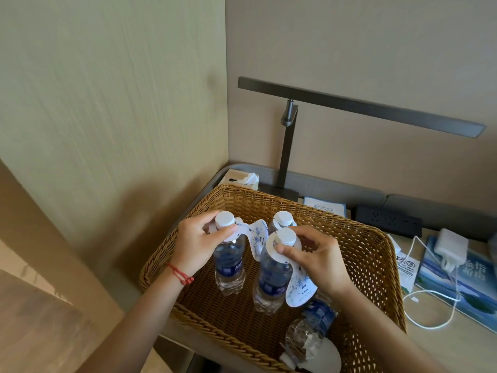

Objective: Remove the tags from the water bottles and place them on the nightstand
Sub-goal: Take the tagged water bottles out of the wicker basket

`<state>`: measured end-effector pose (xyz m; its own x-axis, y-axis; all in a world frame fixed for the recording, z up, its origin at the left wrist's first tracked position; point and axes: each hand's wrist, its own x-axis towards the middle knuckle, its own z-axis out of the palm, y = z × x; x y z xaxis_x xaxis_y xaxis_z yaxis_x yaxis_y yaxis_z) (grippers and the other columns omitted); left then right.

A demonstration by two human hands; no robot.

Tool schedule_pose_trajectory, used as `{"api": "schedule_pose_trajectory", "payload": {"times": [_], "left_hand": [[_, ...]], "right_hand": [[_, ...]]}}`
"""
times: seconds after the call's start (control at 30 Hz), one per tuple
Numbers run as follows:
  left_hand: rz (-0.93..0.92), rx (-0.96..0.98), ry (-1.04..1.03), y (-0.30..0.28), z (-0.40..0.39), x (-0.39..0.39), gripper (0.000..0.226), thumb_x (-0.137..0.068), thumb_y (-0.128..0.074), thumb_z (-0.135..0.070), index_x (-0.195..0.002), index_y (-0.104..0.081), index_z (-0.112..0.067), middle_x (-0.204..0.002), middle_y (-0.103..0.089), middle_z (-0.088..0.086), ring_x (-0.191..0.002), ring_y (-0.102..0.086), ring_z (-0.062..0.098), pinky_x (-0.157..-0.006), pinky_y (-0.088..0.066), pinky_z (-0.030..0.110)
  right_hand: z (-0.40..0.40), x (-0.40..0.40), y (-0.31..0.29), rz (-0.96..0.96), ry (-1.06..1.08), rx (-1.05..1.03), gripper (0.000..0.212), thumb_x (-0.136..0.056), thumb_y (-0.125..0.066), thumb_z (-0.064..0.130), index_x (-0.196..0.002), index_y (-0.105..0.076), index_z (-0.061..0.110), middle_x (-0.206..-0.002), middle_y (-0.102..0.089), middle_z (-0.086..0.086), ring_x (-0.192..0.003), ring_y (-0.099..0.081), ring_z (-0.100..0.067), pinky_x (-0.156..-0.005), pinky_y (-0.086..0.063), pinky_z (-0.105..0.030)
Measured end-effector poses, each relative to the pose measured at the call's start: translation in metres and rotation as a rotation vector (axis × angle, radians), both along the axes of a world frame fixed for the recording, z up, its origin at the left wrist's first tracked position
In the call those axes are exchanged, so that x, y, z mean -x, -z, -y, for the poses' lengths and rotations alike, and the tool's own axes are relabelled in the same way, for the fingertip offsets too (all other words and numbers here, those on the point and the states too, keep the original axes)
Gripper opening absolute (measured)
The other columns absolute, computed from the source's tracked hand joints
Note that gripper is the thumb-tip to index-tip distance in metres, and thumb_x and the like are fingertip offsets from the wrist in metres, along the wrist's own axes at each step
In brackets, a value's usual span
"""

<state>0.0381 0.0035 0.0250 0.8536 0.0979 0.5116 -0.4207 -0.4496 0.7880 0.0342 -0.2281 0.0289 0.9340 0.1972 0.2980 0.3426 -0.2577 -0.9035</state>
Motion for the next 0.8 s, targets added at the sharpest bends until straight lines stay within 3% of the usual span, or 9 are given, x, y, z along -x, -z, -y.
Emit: {"api": "schedule_pose_trajectory", "payload": {"times": [0.13,0.23,0.4,0.57,0.63,0.8], "left_hand": [[0.023,0.007,0.021,-0.008,-0.001,0.001,0.020,-0.070,-0.075,-0.030,-0.087,-0.065,-0.035,-0.078,-0.067,-0.019,-0.076,-0.063,0.001,-0.061,-0.049,0.013],[0.030,0.008,0.053,-0.012,-0.001,0.001,0.020,-0.072,-0.074,-0.021,-0.088,-0.067,-0.030,-0.078,-0.068,-0.016,-0.075,-0.063,0.000,-0.061,-0.049,0.012],[0.036,0.028,0.081,-0.026,-0.001,0.006,0.020,-0.073,-0.074,-0.021,-0.092,-0.069,-0.021,-0.082,-0.070,-0.007,-0.076,-0.063,-0.002,-0.064,-0.049,0.011],[0.079,0.103,0.129,-0.048,-0.003,0.019,0.026,-0.069,-0.070,-0.033,-0.093,-0.067,-0.024,-0.084,-0.069,-0.011,-0.078,-0.064,-0.004,-0.067,-0.050,0.011],[0.096,0.098,0.153,-0.058,-0.004,0.024,0.021,-0.070,-0.072,-0.029,-0.091,-0.068,-0.027,-0.080,-0.069,-0.018,-0.075,-0.063,-0.005,-0.065,-0.048,0.009],[0.078,0.080,0.145,-0.082,-0.002,0.037,0.018,-0.068,-0.072,-0.033,-0.083,-0.068,-0.040,-0.076,-0.070,-0.028,-0.075,-0.065,-0.004,-0.068,-0.053,0.018]], "right_hand": [[0.003,0.004,-0.017,0.072,0.027,0.052,0.040,-0.067,-0.075,0.028,-0.102,-0.069,0.009,-0.101,-0.069,0.001,-0.092,-0.065,-0.008,-0.079,-0.054,-0.024],[0.004,0.012,-0.030,0.110,0.053,0.064,0.040,-0.066,-0.072,0.033,-0.100,-0.068,0.013,-0.100,-0.069,0.004,-0.091,-0.065,-0.004,-0.076,-0.054,-0.019],[0.004,0.028,-0.050,0.145,0.092,0.063,0.036,-0.067,-0.071,0.033,-0.099,-0.068,0.017,-0.099,-0.070,0.004,-0.090,-0.067,-0.006,-0.075,-0.056,-0.021],[0.002,0.040,-0.063,0.166,0.133,0.024,0.037,-0.064,-0.071,0.036,-0.097,-0.068,0.020,-0.094,-0.071,0.007,-0.084,-0.067,-0.003,-0.068,-0.054,-0.016],[0.002,0.043,-0.070,0.179,0.137,-0.001,0.037,-0.063,-0.072,0.036,-0.096,-0.069,0.019,-0.093,-0.071,0.008,-0.082,-0.068,-0.003,-0.065,-0.053,-0.014],[0.004,0.052,-0.090,0.243,0.093,-0.031,0.029,-0.063,-0.072,0.035,-0.091,-0.067,0.028,-0.089,-0.070,0.016,-0.080,-0.068,0.000,-0.063,-0.052,-0.011]]}}
